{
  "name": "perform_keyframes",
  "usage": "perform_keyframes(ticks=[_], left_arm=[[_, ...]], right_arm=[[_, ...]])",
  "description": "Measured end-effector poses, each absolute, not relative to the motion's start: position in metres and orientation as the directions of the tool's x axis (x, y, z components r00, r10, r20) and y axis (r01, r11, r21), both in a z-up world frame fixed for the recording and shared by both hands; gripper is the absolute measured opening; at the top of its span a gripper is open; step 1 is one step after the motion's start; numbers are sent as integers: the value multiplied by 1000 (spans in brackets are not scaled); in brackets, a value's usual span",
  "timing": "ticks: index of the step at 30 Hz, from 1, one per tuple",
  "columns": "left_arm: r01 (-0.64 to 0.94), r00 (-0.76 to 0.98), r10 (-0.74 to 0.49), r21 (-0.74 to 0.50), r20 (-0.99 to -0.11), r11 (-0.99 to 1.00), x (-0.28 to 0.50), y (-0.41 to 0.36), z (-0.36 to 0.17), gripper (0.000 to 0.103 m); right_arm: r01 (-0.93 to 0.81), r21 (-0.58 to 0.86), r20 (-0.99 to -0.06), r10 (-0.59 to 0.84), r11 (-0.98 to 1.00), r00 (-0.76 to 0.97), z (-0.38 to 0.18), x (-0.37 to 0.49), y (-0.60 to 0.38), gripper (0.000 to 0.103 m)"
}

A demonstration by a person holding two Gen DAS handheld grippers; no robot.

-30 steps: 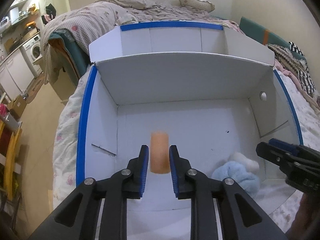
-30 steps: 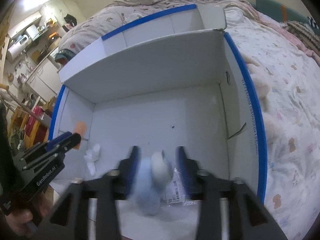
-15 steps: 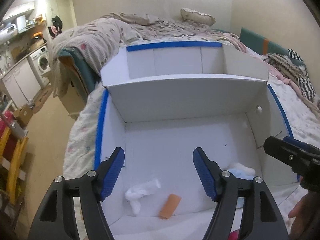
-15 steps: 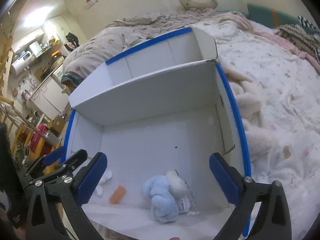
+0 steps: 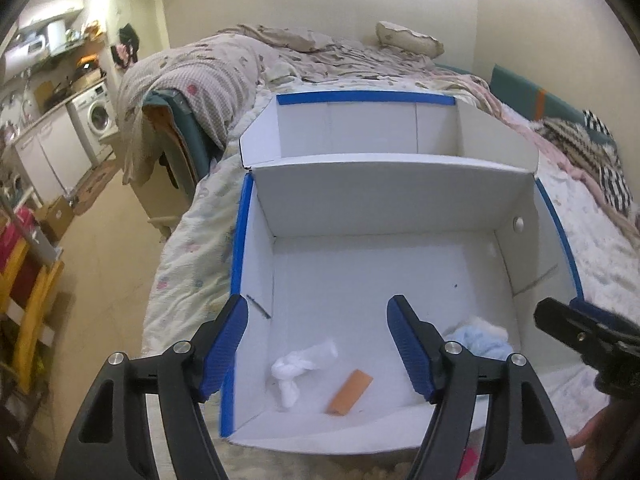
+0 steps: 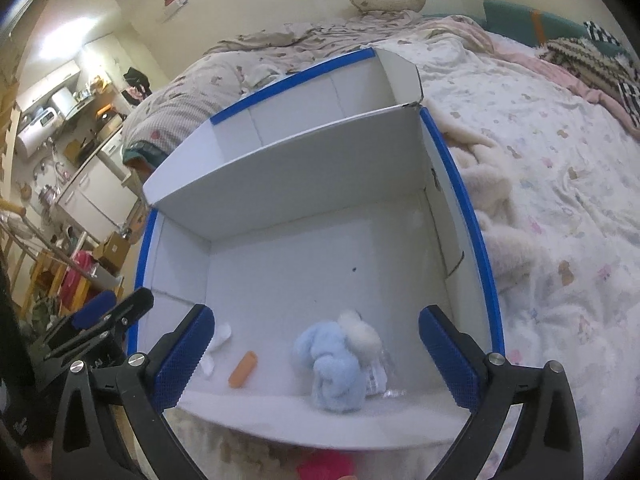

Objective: Organize soft objects
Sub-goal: 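Withdraw both tools from the box toward the pink duck beside it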

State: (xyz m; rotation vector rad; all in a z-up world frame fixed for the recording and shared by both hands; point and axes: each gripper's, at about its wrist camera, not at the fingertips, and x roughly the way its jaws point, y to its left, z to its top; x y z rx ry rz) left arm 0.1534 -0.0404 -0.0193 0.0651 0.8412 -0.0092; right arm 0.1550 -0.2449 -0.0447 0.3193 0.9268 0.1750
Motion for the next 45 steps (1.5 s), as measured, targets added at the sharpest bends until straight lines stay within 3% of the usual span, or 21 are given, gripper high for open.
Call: perform_keyframes(ticks=[13, 25, 41, 45], left_arm=[[-81, 633, 73, 28, -771, 996, 100, 5, -19, 70], [-113, 539, 118, 67, -834, 991, 62, 23, -57, 70], [-128, 415, 159, 116, -896, 985, 76, 18, -95, 70], [-144, 364, 117, 68, -924, 987, 81, 23, -104, 70]], right_arm=[[-32, 334, -768, 292, 942, 571, -43, 101, -241, 103], [-68, 277, -821, 273, 958, 502, -65, 64, -241, 103], [71, 397, -892, 367, 915, 263, -129, 80, -256, 103], [73, 406, -899, 385, 911, 207, -143, 85, -250, 87]])
